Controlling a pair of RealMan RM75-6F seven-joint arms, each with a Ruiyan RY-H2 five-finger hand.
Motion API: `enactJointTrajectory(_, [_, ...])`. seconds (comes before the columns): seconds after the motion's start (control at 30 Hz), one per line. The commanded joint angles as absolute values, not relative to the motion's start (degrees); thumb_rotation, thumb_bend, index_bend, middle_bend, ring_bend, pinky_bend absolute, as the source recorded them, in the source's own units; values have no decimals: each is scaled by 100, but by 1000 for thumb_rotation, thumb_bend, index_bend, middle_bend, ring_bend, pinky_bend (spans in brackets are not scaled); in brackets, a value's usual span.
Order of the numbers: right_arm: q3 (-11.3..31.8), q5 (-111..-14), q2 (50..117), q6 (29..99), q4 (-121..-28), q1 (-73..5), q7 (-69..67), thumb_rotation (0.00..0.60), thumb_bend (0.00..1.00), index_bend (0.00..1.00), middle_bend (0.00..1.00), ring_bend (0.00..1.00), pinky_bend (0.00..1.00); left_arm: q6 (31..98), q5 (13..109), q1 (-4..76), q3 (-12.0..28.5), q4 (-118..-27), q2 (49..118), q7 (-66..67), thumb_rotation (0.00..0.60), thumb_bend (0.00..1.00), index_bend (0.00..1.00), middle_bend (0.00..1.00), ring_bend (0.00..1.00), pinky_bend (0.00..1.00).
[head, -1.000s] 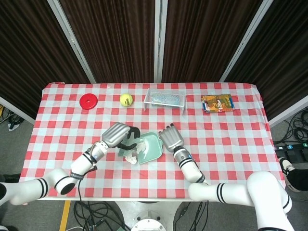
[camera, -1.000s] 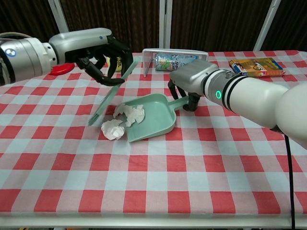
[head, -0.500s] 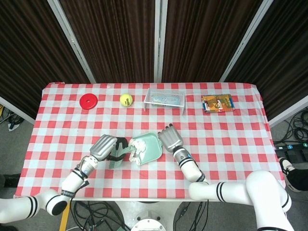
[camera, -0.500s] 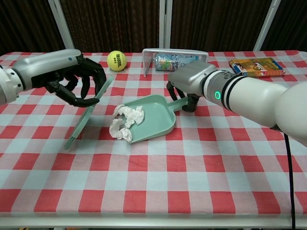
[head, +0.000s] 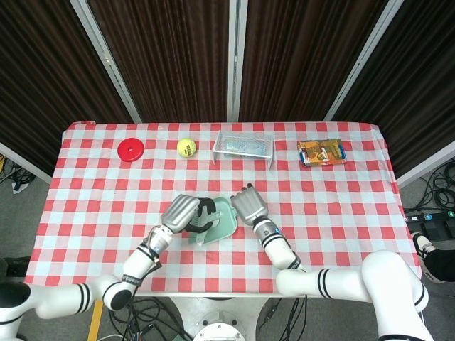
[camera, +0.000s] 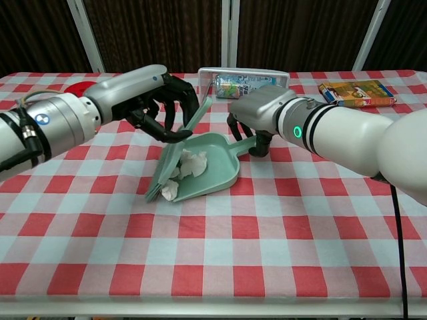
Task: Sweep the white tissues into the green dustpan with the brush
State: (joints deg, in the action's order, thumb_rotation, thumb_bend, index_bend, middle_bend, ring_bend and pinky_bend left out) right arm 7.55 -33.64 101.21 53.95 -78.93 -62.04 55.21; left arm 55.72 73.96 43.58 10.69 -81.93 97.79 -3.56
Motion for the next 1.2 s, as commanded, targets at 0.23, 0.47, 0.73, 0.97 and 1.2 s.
enactJointTrajectory(0.23, [805,-3320,10113,5379,-7935,-6182,5320,600,507,622,578,331,249,5420,7313,4620,1324,-7960,10151,-390,600,476,503,514,567,827])
enactJointTrajectory(0.47, [915,-3143,10023,5232,-8025,-6131,5004,600,511,623,578,331,250,5510,7323,4674,1507,-7959,10199,-605,600,476,503,514,562,827])
enactJointTrajectory(0.73, [913,-3057,9878,5177,-8131,-6125,4830,600,492,591,569,314,246,5625,7361,4597,1441,-8054,10088,-573,600,476,502,513,558,823])
enactJointTrajectory(0.97, [828,-2991,9878,5227,-8113,-6139,4830,600,375,403,487,261,216,5860,7419,4420,1346,-8098,10043,-639,600,476,503,512,558,820])
enactJointTrajectory(1.2, [786,-3028,9897,5333,-8128,-6126,4798,600,287,213,344,166,179,5999,7547,4300,1281,-8284,9851,-703,600,476,503,512,558,819])
